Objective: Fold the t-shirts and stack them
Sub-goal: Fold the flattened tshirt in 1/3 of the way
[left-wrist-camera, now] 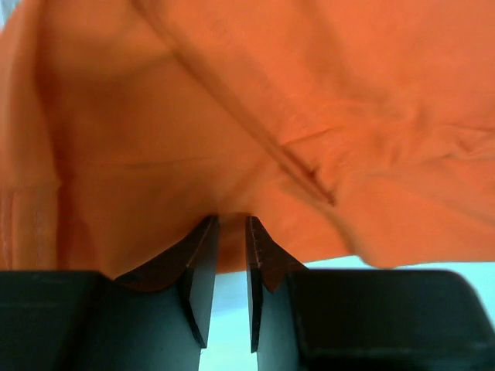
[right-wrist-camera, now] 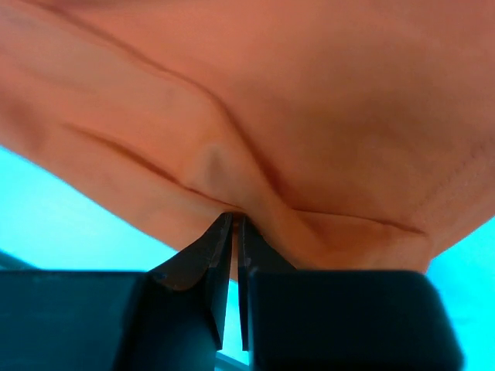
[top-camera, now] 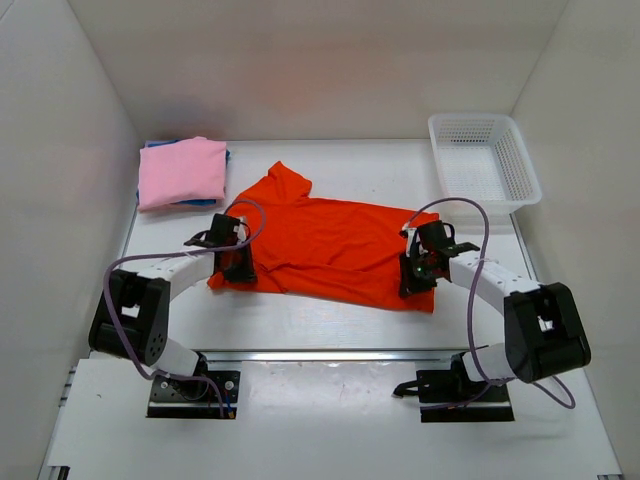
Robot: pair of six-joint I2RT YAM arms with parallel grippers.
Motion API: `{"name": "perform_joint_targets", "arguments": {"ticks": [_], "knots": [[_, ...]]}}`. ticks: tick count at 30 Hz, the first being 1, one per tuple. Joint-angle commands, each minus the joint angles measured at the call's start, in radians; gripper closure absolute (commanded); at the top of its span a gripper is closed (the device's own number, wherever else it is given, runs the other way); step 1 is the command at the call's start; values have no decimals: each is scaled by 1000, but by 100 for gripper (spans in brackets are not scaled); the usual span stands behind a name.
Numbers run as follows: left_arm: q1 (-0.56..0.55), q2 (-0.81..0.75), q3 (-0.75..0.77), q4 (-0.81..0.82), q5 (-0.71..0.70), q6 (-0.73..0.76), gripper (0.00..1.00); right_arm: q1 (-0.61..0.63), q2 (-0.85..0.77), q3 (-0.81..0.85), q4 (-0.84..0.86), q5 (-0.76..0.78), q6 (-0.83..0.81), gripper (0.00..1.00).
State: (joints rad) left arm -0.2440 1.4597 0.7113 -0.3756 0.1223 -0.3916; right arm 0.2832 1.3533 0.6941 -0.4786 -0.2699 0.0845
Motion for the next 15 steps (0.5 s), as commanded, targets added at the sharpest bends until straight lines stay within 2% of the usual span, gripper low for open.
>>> {"name": "perform_joint_targets", "arguments": {"ticks": [1,5,7,10,15], "knots": [[-49,48,42,-52,-91,34,68,-53,44,2,24,11,21,95],[-67,65,25,-69,-107,37,68,-183,105,27,18,-35,20,95],[-83,62,14,-92,-107,51,69,-202,127,59,14,-14,-6,96],[-97,39,10,-131,-89,65,70,-188,177,126,-43,53,-77,95],[-115,-65,-13,-195,-43,66,73,-156,234,196,-115,74,-129,95]]}}
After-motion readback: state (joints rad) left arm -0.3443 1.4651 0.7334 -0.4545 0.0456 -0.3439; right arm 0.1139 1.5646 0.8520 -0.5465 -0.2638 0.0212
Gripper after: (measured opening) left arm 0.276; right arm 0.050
